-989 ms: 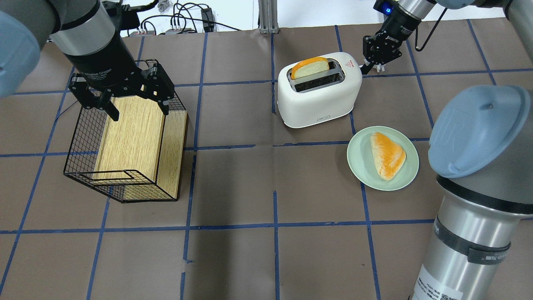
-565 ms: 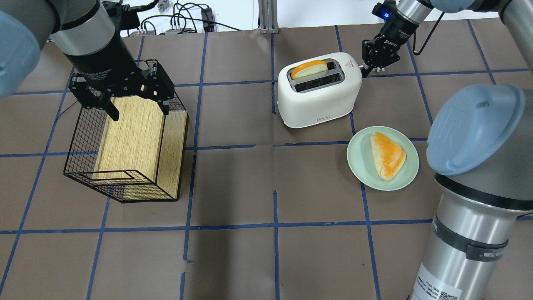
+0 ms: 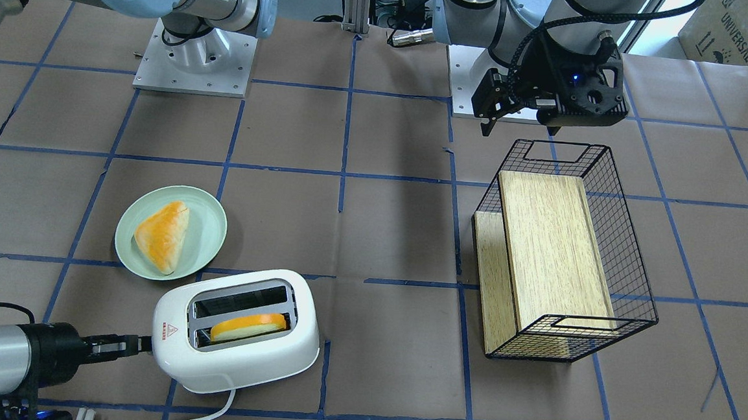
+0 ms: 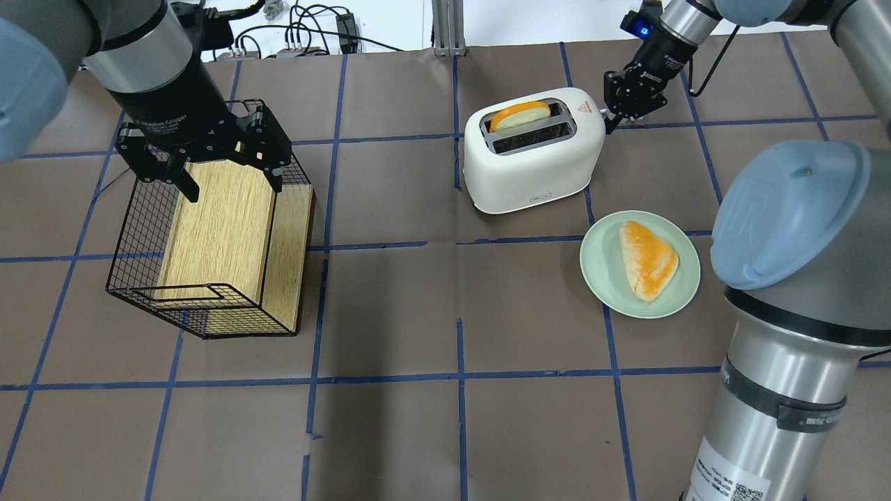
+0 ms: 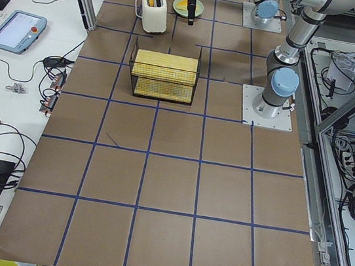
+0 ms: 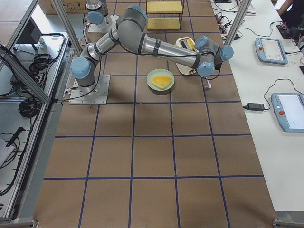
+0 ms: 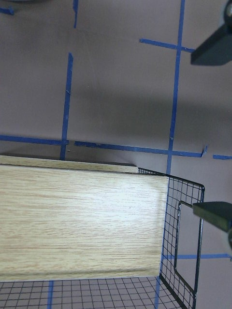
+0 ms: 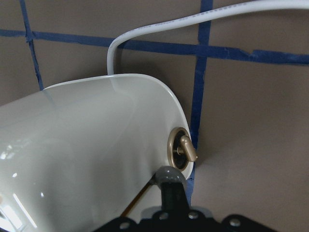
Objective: Press toaster with right arm
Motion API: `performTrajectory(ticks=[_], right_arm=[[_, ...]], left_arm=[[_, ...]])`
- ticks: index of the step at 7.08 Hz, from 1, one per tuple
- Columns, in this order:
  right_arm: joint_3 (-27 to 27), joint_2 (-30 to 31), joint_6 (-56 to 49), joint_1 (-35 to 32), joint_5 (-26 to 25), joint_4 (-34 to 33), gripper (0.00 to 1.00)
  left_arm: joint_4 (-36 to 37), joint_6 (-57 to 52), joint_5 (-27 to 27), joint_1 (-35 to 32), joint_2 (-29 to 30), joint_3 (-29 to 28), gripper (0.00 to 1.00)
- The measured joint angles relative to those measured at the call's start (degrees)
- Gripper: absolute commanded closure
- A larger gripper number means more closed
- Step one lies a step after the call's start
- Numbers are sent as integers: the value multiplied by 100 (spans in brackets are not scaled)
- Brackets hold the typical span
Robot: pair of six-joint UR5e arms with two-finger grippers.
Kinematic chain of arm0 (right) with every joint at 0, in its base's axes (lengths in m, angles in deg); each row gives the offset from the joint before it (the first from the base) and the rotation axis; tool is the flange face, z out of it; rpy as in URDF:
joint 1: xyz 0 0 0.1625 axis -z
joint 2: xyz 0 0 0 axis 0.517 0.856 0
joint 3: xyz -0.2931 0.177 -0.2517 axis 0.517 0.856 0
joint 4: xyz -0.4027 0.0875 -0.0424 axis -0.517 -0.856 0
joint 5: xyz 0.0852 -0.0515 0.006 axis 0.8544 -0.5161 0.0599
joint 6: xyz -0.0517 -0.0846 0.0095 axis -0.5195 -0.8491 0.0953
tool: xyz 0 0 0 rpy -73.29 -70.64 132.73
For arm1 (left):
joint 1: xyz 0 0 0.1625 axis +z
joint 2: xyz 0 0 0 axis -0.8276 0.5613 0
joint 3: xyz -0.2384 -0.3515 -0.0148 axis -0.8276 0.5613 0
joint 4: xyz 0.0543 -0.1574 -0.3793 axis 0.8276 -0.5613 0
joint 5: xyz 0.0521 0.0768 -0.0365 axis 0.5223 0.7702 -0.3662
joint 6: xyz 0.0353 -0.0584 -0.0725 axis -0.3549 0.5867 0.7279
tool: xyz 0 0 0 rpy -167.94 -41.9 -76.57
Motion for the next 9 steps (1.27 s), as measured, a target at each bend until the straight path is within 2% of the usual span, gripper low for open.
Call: performTrajectory(ticks=[3, 4, 5, 6, 7, 9], right_arm=[[16, 4, 27, -10, -7, 1, 94], [29, 119, 67, -16, -53, -1, 79], [33, 299, 97, -26, -185, -5, 21], [32, 534, 155, -41, -371, -9, 0], [29, 794, 262, -79, -595, -24, 0], [24, 1381, 399, -400, -1520, -247, 0]], left_arm=[[0, 0, 0, 0, 0, -2, 0], [0, 0, 0, 0, 0, -3, 0], [0, 0, 0, 0, 0, -3, 0], [0, 0, 0, 0, -1, -3, 0], [0, 0, 0, 0, -1, -2, 0], [4, 0, 0, 0, -1, 0, 0]])
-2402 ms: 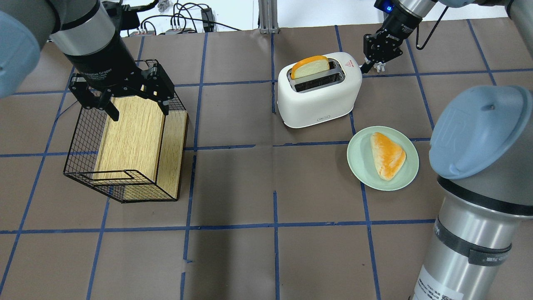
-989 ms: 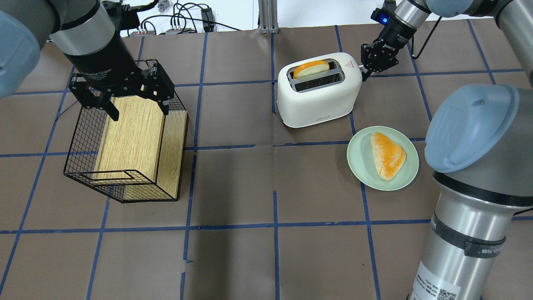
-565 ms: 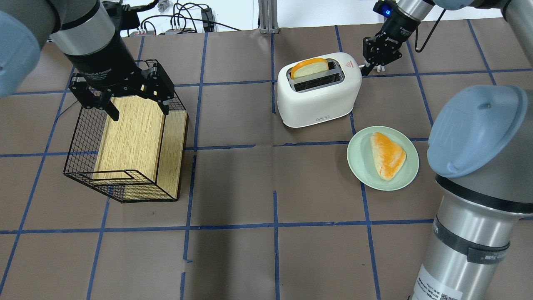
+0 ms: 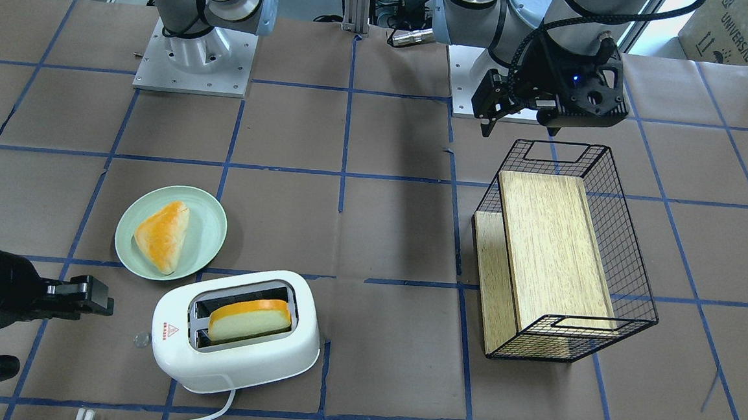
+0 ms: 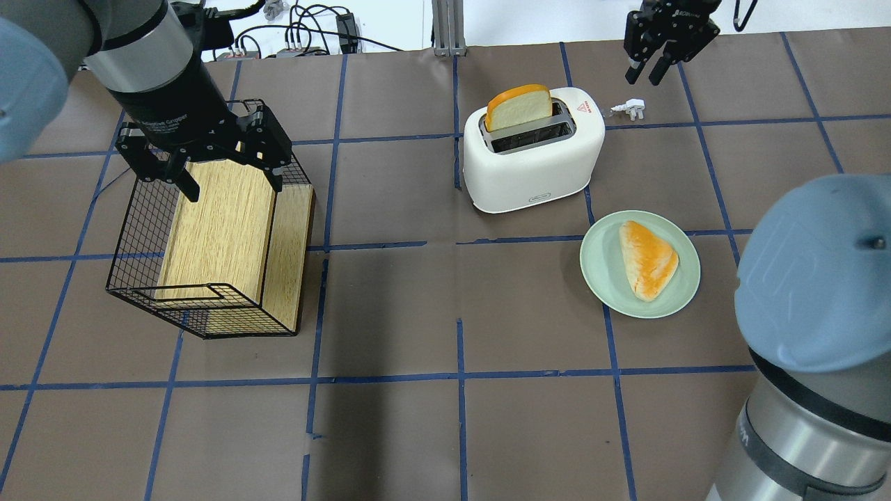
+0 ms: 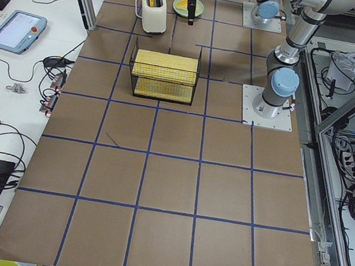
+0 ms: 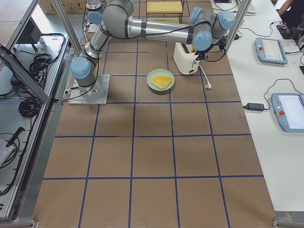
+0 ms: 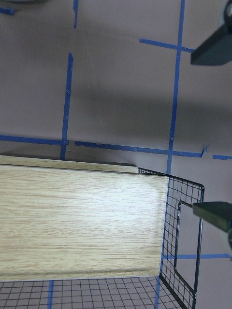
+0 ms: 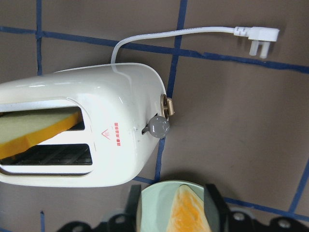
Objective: Press toaster with right arm
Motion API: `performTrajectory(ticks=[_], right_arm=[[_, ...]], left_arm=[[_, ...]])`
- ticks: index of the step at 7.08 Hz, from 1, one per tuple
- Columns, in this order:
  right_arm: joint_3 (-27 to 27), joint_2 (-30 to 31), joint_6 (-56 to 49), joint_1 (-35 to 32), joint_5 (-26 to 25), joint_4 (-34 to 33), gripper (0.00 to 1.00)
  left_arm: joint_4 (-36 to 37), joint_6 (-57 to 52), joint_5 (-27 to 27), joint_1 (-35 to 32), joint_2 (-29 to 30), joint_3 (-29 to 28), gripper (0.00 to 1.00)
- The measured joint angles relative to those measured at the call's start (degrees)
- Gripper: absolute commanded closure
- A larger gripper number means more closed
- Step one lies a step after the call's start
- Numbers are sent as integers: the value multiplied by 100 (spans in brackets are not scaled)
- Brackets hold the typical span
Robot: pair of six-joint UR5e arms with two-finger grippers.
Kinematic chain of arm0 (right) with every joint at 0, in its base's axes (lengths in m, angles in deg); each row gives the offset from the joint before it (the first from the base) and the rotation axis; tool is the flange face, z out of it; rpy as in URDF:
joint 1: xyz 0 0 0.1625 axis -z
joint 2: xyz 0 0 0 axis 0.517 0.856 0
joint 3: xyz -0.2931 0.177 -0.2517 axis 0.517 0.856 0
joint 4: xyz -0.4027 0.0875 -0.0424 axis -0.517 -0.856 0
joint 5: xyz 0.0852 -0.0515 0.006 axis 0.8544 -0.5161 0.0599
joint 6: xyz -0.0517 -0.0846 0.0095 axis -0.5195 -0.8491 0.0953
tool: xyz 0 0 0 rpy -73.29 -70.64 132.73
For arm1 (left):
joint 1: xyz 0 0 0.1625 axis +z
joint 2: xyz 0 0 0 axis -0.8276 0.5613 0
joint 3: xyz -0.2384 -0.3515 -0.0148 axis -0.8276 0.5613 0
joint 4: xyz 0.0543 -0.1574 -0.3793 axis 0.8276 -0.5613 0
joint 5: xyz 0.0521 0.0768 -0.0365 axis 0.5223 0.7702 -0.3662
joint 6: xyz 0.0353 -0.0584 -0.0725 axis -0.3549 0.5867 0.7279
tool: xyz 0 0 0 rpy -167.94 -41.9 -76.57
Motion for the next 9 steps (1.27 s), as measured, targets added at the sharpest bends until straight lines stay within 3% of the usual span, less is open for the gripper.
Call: performTrajectory(ticks=[2, 3, 4, 6, 9], right_arm=[[-6, 378, -37, -450, -1129, -248, 0], [-7, 441, -47, -580, -1455, -313, 0], [-25, 516, -50, -646, -1484, -388, 0], [-365, 922, -51, -628, -981, -478, 0], [-2229, 2386, -5, -273, -468, -496, 0]], left_arm=[[-1, 0, 0, 0, 0, -1, 0], [0, 0, 0, 0, 1, -3, 0], [-2, 0, 0, 0, 1, -2, 0], [-3, 0, 0, 0, 1, -2, 0], [0, 0, 0, 0, 0, -3, 0]])
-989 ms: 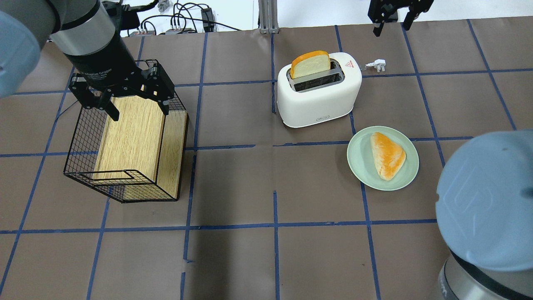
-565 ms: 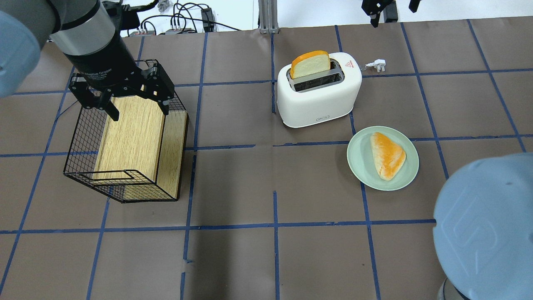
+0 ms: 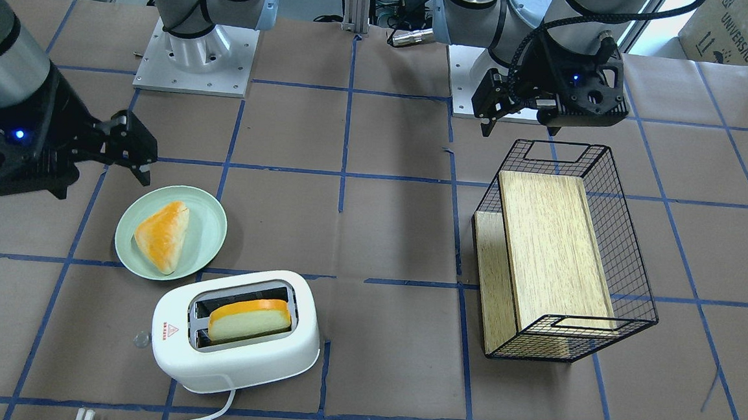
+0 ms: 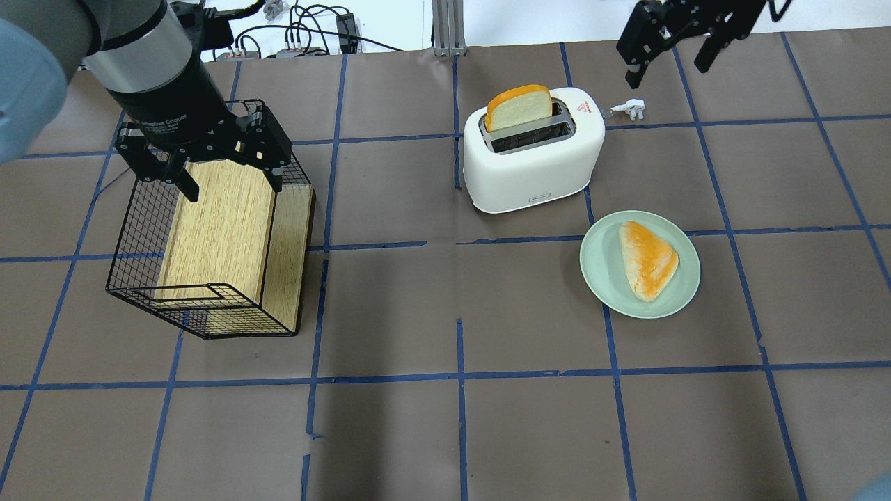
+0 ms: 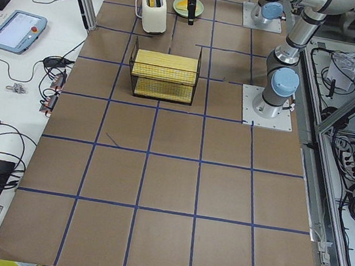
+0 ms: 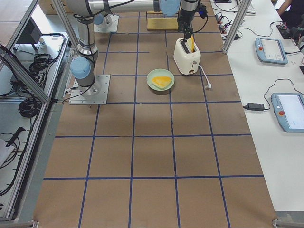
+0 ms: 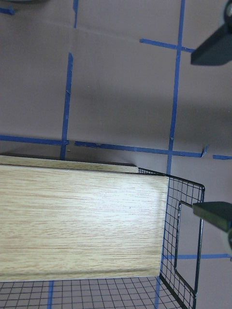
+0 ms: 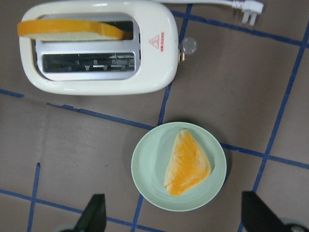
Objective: Press toaster with right arm
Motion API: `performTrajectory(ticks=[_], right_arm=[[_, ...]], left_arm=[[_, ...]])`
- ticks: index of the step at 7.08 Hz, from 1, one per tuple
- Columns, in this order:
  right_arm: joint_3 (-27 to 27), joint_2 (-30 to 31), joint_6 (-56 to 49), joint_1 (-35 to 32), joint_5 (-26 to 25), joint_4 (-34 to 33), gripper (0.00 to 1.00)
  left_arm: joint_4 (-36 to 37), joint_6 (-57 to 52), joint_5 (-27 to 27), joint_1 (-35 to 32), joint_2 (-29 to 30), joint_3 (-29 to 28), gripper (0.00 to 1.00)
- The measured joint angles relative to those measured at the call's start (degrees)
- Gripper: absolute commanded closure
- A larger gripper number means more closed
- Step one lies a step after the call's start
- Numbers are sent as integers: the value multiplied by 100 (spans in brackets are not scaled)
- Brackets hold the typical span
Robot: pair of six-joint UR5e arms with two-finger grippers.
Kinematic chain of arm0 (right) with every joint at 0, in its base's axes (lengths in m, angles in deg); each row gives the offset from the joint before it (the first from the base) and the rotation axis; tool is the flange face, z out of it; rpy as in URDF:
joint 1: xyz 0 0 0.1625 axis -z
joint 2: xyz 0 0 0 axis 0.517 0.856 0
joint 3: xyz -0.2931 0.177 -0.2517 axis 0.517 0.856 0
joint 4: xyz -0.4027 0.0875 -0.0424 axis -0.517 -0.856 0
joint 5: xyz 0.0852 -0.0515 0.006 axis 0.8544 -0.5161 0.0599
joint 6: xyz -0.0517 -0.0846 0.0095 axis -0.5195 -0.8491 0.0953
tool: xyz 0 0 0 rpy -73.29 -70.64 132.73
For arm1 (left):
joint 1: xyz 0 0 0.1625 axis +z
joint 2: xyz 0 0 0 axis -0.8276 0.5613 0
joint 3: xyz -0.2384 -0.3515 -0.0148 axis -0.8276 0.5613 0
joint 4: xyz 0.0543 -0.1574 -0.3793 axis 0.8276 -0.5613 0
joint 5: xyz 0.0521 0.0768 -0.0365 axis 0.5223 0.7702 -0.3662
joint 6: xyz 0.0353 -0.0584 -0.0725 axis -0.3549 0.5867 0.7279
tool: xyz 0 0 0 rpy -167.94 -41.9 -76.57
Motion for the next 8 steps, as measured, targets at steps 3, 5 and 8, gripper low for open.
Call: performTrajectory(ticks=[3, 5, 8], right_arm=[[-941, 872, 19, 132, -31, -21, 0], [-1297, 1242, 12, 134, -40, -184, 0], [-1651, 1350, 28, 128, -60, -777, 0]], left_arm=[[-1, 0, 0, 0, 0, 0, 0], [-4, 0, 0, 0, 0, 0, 0], [-2, 0, 0, 0, 0, 2, 0]])
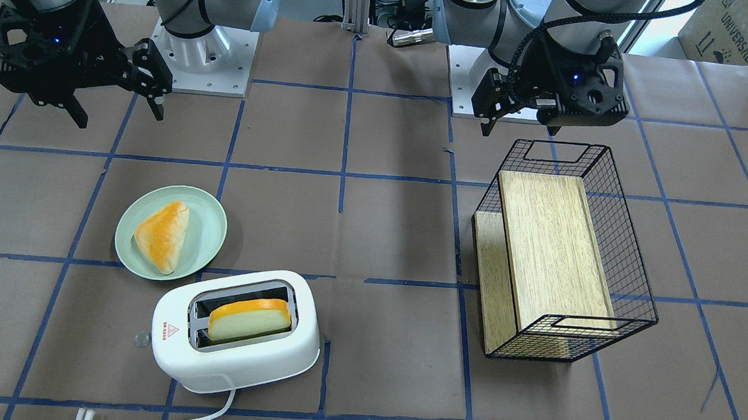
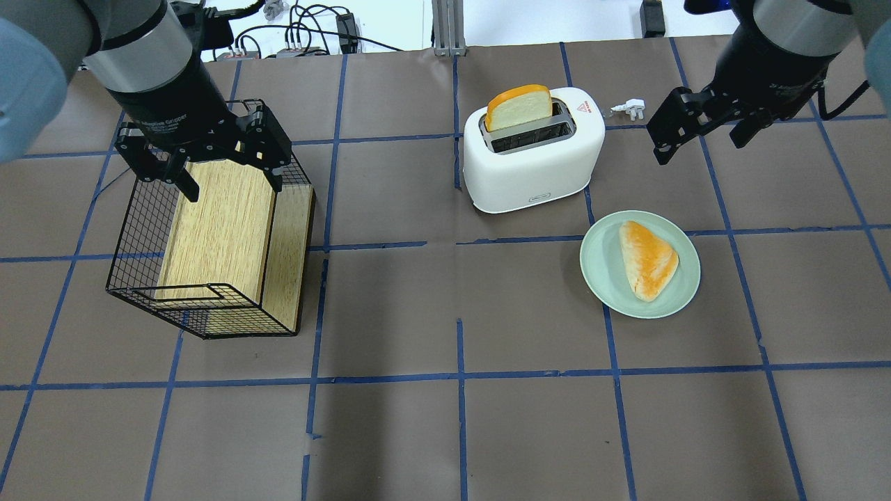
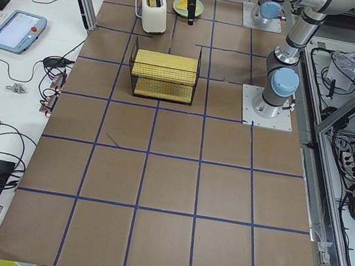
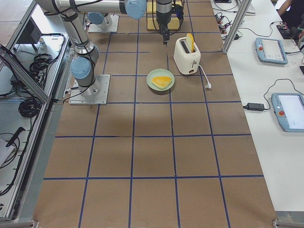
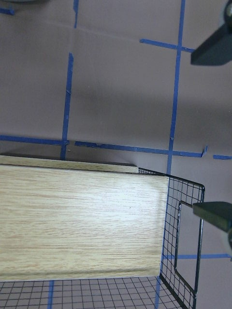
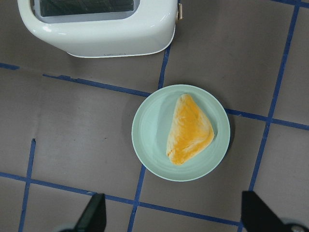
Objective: Press toaster with right arm
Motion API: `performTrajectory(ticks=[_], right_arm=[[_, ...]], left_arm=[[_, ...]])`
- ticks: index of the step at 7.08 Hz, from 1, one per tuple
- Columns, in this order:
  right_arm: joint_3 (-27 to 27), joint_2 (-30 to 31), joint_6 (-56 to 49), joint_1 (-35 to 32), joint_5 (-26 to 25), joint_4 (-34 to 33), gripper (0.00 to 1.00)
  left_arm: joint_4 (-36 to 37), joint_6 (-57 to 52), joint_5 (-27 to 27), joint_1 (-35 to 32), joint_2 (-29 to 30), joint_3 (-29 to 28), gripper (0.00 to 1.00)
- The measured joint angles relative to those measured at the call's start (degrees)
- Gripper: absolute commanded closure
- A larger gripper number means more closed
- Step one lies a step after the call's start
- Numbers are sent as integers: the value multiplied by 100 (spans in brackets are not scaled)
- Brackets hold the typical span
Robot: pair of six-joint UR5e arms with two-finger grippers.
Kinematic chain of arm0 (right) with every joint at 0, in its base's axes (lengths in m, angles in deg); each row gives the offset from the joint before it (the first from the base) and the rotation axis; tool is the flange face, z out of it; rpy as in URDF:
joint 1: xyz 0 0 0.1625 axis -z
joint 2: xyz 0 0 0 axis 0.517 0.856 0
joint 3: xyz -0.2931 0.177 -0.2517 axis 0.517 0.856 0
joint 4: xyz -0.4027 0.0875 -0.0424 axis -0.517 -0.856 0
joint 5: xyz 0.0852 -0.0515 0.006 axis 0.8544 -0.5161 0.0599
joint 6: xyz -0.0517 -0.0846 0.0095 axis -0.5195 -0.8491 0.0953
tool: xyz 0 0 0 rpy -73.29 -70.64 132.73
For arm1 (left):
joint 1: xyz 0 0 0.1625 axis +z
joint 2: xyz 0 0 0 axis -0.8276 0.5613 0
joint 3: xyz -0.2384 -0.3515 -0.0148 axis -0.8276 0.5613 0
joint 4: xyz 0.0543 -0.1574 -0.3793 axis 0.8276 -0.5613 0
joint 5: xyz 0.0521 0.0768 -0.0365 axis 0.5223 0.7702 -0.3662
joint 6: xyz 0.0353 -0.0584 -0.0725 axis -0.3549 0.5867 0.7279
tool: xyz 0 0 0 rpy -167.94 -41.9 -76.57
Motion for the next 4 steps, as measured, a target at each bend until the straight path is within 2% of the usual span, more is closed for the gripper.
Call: performTrajectory(ticks=[4], right_arm=[[-69, -11, 294, -1, -20, -60, 0]], left_arm=[[5, 0, 0, 0, 0, 1, 0]])
